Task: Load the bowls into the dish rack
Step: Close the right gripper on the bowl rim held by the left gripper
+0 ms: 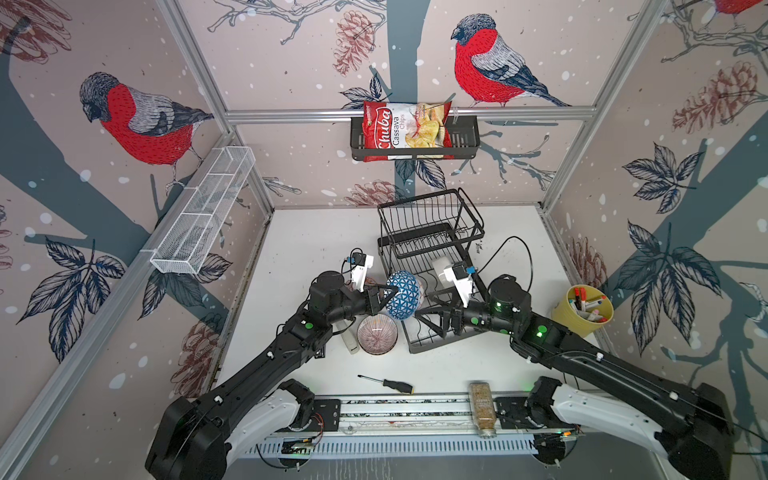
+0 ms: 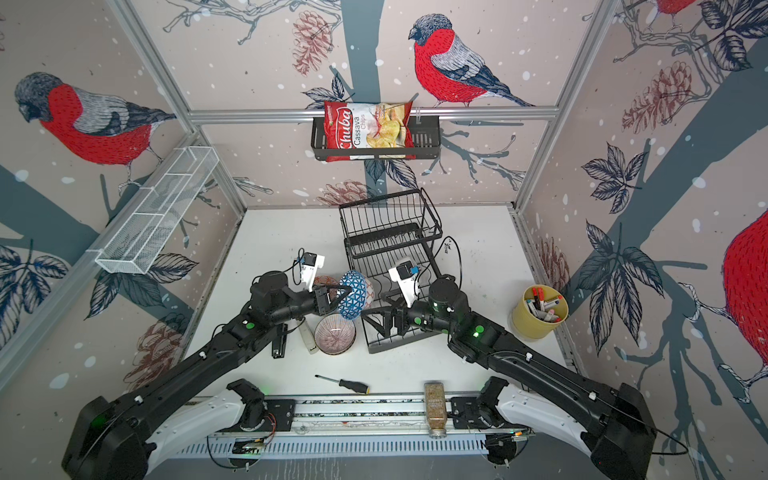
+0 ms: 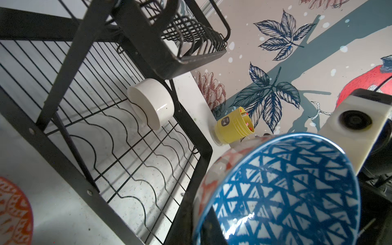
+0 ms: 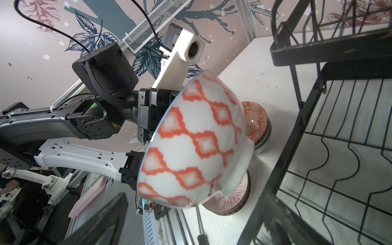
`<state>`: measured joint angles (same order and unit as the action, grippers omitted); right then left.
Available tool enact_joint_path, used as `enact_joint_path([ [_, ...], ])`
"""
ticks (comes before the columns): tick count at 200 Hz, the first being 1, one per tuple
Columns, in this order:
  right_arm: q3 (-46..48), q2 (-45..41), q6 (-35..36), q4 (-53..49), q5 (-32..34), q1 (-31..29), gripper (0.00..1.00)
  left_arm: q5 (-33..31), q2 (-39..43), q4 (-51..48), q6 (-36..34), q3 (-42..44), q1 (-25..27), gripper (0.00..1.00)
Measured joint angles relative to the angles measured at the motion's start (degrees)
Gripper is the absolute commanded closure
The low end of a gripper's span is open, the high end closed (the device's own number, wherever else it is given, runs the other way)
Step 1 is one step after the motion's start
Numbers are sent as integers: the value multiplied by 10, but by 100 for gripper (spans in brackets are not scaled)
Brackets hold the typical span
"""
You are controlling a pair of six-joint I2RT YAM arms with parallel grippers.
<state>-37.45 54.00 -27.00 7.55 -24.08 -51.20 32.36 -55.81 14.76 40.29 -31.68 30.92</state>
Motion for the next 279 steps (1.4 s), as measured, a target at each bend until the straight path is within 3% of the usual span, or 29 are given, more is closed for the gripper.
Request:
enact_joint_path([
  [68,-27,31,-6,18,-37,0,14,23,-11,42,3,3,0,100],
  [151,-31,35,-30,9,-28,5,36,26,-34,74,1,0,0,100],
  [189,-31,35,-30,8,-24,6,41,27,-41,79,1,-2,0,100],
  [279,-31,28,-15,-20,-14,6,44,38,-45,85,4,-2,0,57],
])
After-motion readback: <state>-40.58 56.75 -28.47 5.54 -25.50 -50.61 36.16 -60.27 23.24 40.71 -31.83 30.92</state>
